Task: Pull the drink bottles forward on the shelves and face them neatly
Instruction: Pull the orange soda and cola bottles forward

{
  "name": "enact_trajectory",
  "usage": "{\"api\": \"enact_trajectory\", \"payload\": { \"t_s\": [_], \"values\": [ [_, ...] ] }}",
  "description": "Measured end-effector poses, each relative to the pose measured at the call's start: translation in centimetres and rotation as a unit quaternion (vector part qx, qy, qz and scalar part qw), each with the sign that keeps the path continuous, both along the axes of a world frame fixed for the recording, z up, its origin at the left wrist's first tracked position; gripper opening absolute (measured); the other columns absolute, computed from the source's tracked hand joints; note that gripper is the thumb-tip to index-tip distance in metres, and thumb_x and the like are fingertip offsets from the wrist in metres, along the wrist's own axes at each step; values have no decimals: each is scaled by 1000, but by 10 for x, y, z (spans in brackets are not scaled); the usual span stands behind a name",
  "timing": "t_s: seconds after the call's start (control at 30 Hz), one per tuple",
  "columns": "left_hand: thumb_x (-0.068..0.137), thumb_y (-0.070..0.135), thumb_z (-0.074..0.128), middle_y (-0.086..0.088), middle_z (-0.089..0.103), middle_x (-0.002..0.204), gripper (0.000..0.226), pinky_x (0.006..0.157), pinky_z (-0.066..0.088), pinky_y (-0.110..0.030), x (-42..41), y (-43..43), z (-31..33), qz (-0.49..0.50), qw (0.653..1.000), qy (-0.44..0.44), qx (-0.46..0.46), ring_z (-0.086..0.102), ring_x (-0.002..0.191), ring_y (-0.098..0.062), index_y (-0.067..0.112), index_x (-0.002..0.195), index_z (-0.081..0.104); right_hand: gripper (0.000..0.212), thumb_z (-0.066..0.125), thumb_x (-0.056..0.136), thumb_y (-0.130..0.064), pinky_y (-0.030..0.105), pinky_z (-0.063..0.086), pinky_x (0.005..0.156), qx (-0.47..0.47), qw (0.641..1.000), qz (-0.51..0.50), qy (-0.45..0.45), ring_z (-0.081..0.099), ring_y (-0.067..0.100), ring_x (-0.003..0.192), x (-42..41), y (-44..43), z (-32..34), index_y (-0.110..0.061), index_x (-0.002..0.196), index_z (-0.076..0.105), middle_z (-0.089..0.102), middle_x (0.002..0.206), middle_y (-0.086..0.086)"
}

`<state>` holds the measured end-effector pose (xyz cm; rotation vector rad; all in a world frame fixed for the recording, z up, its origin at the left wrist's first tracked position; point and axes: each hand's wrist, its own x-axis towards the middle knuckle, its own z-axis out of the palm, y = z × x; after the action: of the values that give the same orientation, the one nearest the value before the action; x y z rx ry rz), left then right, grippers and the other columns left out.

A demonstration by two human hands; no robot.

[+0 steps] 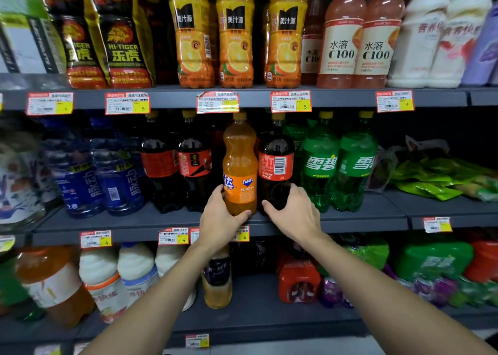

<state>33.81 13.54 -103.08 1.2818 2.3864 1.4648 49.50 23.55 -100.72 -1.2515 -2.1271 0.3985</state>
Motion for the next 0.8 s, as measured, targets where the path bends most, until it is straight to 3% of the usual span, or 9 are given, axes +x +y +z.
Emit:
{"api": "enact_trajectory", "payload": {
  "t_s": [0.07, 0.17, 0.37, 0.43, 0.53, 0.63, 0.73, 0.8],
  "values": [
    [71, 51, 85, 3, 52, 140, 96, 101, 47, -39, 2, 2, -1, 27, 1000, 7, -7, 51, 128, -17, 23, 147, 34, 89, 63, 70, -80, 42, 52, 84, 9, 1000, -28, 1, 62, 28, 106, -5, -7, -1, -16, 130, 47, 52, 119, 3],
    [70, 52, 85, 0, 50, 141, 97, 101, 48, -40, 4, 3, -1, 39, 999, 15, -5, 50, 129, -18, 21, 147, 34, 90, 70, 74, -72, 42, 51, 84, 1, 999, -41, 17, 61, 32, 109, -13, -9, -5, -10, 133, 43, 49, 122, 8],
    [71, 46, 86, 0, 48, 147, 105, 110, 42, -43, -8, -2, 3, -13, 1000, 1, -19, 46, 135, -18, 18, 153, 28, 85, 75, 77, -55, 41, 52, 96, -29, 995, 55, 74, 60, 26, 118, 4, 8, -6, -18, 144, 38, 62, 128, 2],
    [72, 46, 85, 2, 54, 142, 100, 108, 45, -42, -10, -3, 6, -37, 999, -4, -27, 53, 129, -18, 20, 152, 30, 96, 71, 72, -65, 41, 53, 94, -22, 997, 44, 53, 61, 27, 118, 8, 8, -6, -21, 148, 31, 62, 130, 1],
    [73, 47, 83, 6, 63, 129, 88, 100, 51, -42, -9, -3, 7, -44, 998, 7, -32, 61, 116, -17, 26, 145, 38, 107, 70, 63, -80, 42, 51, 90, -3, 1000, -17, 22, 61, 26, 117, -1, 2, -10, -18, 144, 36, 52, 134, 2],
    [71, 50, 84, 6, 60, 133, 94, 102, 50, -44, -6, -2, 4, -18, 999, 3, -28, 58, 121, -17, 24, 147, 35, 94, 75, 68, -71, 42, 50, 85, 17, 999, -30, 30, 62, 27, 110, -8, 2, -16, -18, 138, 41, 46, 126, 1],
    [70, 51, 85, 4, 57, 136, 96, 103, 49, -44, -5, 0, 2, 0, 1000, 0, -21, 55, 125, -18, 22, 147, 35, 77, 75, 71, -58, 37, 51, 90, -6, 996, 48, 75, 59, 23, 114, 0, 11, -17, -28, 134, 43, 54, 123, -5],
    [69, 51, 85, 4, 56, 136, 97, 102, 49, -43, -6, 1, 2, 1, 1000, -1, -24, 54, 125, -18, 22, 146, 36, 88, 73, 70, -60, 38, 51, 91, -13, 996, 66, 66, 60, 23, 117, 5, 14, -16, -30, 141, 32, 59, 129, -5]
  ]
}}
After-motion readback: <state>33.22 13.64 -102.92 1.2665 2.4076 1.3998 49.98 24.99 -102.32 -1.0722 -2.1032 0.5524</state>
